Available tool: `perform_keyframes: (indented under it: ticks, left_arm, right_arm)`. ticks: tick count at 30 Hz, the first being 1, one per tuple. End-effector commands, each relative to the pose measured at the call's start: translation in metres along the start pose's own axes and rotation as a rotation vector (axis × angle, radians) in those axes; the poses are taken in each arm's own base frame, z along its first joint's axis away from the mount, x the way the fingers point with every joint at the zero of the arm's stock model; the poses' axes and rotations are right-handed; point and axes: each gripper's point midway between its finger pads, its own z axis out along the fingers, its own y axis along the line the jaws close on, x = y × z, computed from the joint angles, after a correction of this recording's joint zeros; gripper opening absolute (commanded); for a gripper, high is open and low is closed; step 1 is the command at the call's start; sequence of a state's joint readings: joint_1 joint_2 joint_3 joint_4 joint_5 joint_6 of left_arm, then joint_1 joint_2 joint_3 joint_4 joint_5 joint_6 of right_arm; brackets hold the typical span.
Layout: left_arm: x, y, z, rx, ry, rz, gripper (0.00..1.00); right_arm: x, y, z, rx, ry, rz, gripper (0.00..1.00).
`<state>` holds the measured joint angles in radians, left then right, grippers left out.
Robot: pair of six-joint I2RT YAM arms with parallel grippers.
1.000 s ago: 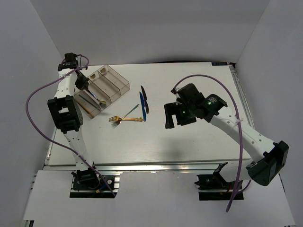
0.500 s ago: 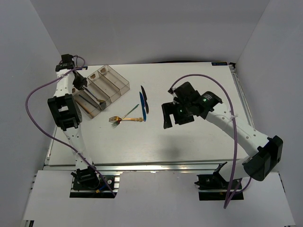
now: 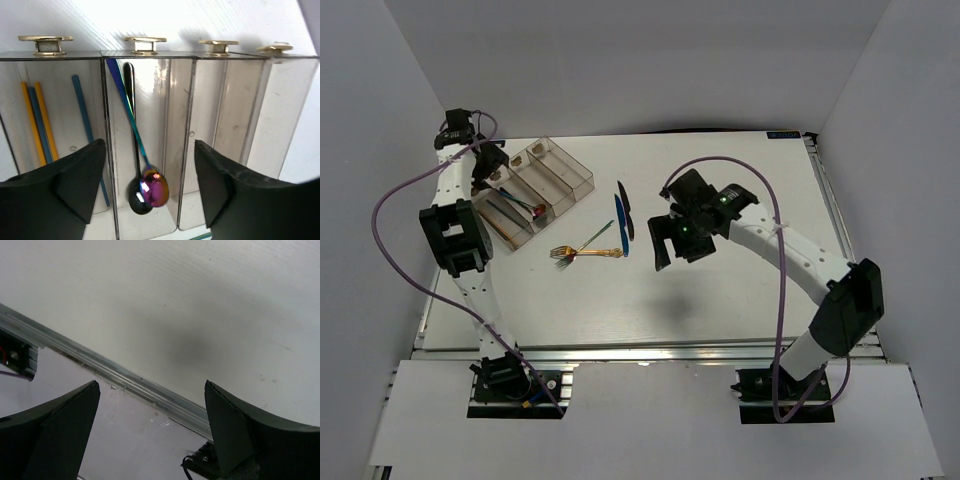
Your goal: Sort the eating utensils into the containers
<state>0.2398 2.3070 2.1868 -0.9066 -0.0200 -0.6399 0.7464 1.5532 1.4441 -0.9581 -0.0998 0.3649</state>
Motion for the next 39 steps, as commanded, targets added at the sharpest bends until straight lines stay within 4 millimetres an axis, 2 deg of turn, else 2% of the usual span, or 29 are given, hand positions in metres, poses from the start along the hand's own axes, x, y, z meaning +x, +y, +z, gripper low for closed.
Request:
perform_keyframes:
  ticks: [1,2,3,5,6,7,8,9,10,11,12,13,14,16,17,19,20,22,23,29,30,34,35,38,39]
  left_arm:
    - [-0.029,-0.033,-0.079,0.121,-0.125,0.036,0.82]
    - [-0.029,-0.044,-0.108,0.146,-0.166,0.054,0.98]
    - [-0.015,-0.039,-0.11,0.127,-0.147,0.07,0.98]
    - [0.011,-0.04,-0.131,0.099,-0.143,0.131,0.98]
    - [0.009,-0.032,-0.159,0.066,-0.204,0.134,0.98]
    - [0.034,-0.012,-0.154,0.004,-0.157,0.151,0.98]
    - [0.051,-0.002,-0.161,-0.026,-0.138,0.142,0.98]
    - [0.053,0.01,-0.193,-0.023,-0.191,0.115,0.98]
    - [0.08,0.036,-0.184,-0.073,-0.147,0.091,0.98]
    - [0.089,0.047,-0.193,-0.075,-0.154,0.071,0.98]
    - [0.095,0.059,-0.203,-0.079,-0.175,0.055,0.98]
    - [0.096,0.064,-0.231,-0.028,-0.233,0.031,0.98]
    - [0.111,0.078,-0.229,-0.042,-0.212,0.036,0.98]
    - [0.122,0.092,-0.247,-0.026,-0.227,0.041,0.98]
    - [0.134,0.102,-0.244,-0.054,-0.203,0.057,0.98]
    - [0.149,0.114,-0.241,-0.076,-0.173,0.067,0.98]
    - [0.156,0.118,-0.243,-0.068,-0.16,0.067,0.98]
    - [0.17,0.129,-0.239,-0.084,-0.131,0.071,0.98]
    - [0.172,0.131,-0.242,-0.078,-0.137,0.069,0.98]
    - [0.185,0.134,-0.25,-0.075,-0.117,0.112,0.98]
    - [0.185,0.135,-0.251,-0.078,-0.118,0.114,0.98]
    - [0.196,0.134,-0.252,-0.068,-0.094,0.152,0.98]
    - [0.197,0.134,-0.252,-0.067,-0.091,0.154,0.98]
    - [0.2,0.136,-0.252,-0.069,-0.088,0.157,0.98]
    - [0.2,0.136,-0.252,-0.069,-0.087,0.16,0.98]
  right_arm:
    - [-0.031,0.01,0.008,-0.011,-0.067,-0.041,0.89]
    - [-0.036,0.01,0.022,-0.001,-0.055,-0.066,0.89]
    - [-0.042,0.014,0.028,-0.001,-0.064,-0.096,0.89]
    - [-0.056,0.029,0.047,-0.022,-0.075,-0.203,0.88]
    - [-0.064,0.037,0.052,-0.041,-0.097,-0.247,0.86]
    - [-0.069,0.043,0.059,-0.046,-0.104,-0.285,0.85]
    - [-0.07,0.05,0.076,-0.052,-0.089,-0.333,0.84]
    - [-0.083,0.061,0.078,-0.076,-0.126,-0.399,0.83]
    - [-0.086,0.07,0.084,-0.089,-0.13,-0.433,0.83]
    - [-0.086,0.072,0.103,-0.092,-0.102,-0.456,0.83]
    - [-0.1,0.081,0.102,-0.097,-0.138,-0.491,0.82]
    - [-0.103,0.084,0.108,-0.095,-0.129,-0.502,0.82]
    - [-0.103,0.082,0.126,-0.09,-0.102,-0.505,0.81]
    - [-0.118,0.092,0.133,-0.087,-0.142,-0.523,0.8]
    - [-0.118,0.092,0.146,-0.076,-0.136,-0.558,0.8]
    - [-0.128,0.098,0.154,-0.06,-0.166,-0.589,0.8]
    - [-0.124,0.097,0.17,-0.06,-0.142,-0.607,0.8]
    - [-0.128,0.096,0.18,-0.049,-0.139,-0.614,0.8]
    - [-0.126,0.093,0.191,-0.044,-0.126,-0.62,0.8]
    - [-0.132,0.089,0.216,-0.021,-0.176,-0.693,0.79]
    - [-0.135,0.081,0.219,0.019,-0.176,-0.699,0.79]
    - [-0.12,0.072,0.236,0.024,-0.135,-0.72,0.73]
    - [-0.112,0.066,0.239,0.029,-0.112,-0.721,0.67]
    - [-0.1,0.068,0.237,0.023,-0.108,-0.757,0.64]
    - [-0.086,0.065,0.243,0.006,-0.078,-0.764,0.64]
